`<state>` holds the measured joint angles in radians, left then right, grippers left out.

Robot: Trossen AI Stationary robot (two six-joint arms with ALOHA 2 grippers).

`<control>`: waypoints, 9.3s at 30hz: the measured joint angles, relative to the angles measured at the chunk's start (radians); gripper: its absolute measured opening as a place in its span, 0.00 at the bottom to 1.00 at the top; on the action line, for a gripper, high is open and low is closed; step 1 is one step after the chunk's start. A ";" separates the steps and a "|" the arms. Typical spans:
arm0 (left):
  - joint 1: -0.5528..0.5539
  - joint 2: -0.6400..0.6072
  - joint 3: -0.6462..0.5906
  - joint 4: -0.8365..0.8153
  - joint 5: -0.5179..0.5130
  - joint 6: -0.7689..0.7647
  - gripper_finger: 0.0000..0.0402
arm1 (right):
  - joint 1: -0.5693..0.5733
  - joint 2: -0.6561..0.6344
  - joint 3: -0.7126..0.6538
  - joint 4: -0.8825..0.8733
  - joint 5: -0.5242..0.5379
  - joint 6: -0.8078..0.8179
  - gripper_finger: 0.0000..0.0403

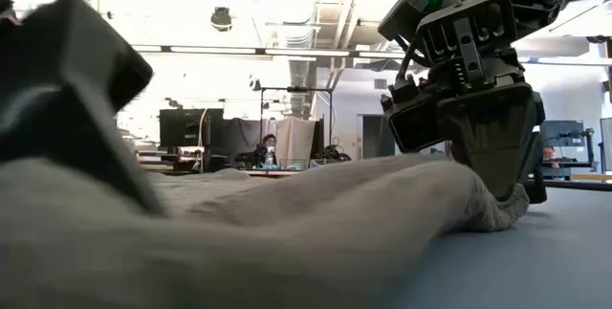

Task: Roll towel into tight, uniform cylinder
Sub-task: Roll the gray towel

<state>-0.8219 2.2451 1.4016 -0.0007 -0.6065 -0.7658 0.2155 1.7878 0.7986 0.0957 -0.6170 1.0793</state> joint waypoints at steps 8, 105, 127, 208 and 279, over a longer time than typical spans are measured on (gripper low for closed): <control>-0.005 0.011 -0.001 -0.012 -0.044 -0.058 0.39 | 0.001 0.000 0.000 0.003 0.011 0.012 0.06; 0.132 -0.052 0.063 -0.157 0.234 -0.112 0.01 | 0.030 -0.004 0.000 -0.047 -0.022 0.138 0.28; 0.131 -0.112 0.026 -0.228 0.245 -0.155 0.00 | 0.204 -0.492 -0.056 -0.405 0.547 -0.293 0.43; 0.100 -0.277 -0.063 -0.150 -0.004 -0.166 0.35 | 0.262 -0.023 0.037 -0.068 0.400 -0.450 0.14; 0.099 -0.083 -0.029 0.037 0.274 -0.215 0.00 | 0.146 -0.026 0.038 -0.056 -0.069 -0.197 0.50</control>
<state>-0.7224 2.1620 1.3724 0.0364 -0.3320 -0.9808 0.3618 1.7616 0.8364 0.0394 -0.6858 0.8820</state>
